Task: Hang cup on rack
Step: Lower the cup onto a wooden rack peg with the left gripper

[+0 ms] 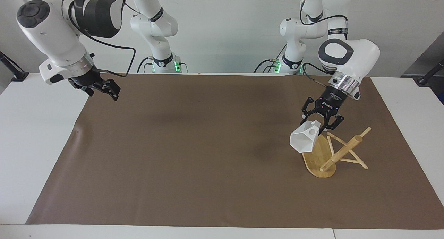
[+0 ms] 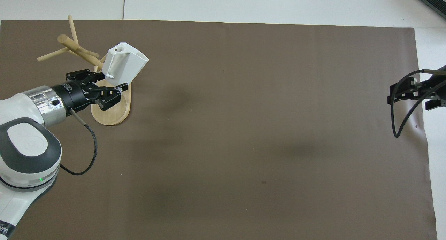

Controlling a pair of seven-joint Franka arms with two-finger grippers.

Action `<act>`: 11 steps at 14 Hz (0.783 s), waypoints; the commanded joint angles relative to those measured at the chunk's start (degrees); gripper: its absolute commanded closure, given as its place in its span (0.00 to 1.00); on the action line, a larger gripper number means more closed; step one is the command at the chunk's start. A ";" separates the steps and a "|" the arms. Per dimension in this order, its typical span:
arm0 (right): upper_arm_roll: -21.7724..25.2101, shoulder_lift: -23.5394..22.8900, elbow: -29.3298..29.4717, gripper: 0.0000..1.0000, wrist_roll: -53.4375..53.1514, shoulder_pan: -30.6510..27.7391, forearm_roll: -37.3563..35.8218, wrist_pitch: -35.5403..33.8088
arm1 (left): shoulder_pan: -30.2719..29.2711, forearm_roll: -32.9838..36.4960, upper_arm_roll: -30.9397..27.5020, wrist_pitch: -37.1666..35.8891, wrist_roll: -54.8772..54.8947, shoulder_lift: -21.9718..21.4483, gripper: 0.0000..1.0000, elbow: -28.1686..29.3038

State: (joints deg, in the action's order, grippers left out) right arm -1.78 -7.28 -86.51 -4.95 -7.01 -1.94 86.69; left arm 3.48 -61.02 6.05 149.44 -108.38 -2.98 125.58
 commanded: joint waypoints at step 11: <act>2.22 2.26 1.43 0.00 -0.95 2.88 1.15 4.00 | -1.37 0.64 -0.25 4.80 -3.06 0.96 1.00 -0.24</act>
State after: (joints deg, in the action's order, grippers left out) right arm 0.26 -5.30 -85.25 -4.95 -4.35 -1.63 88.86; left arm 2.50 -61.02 5.62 152.50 -109.99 -2.34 125.58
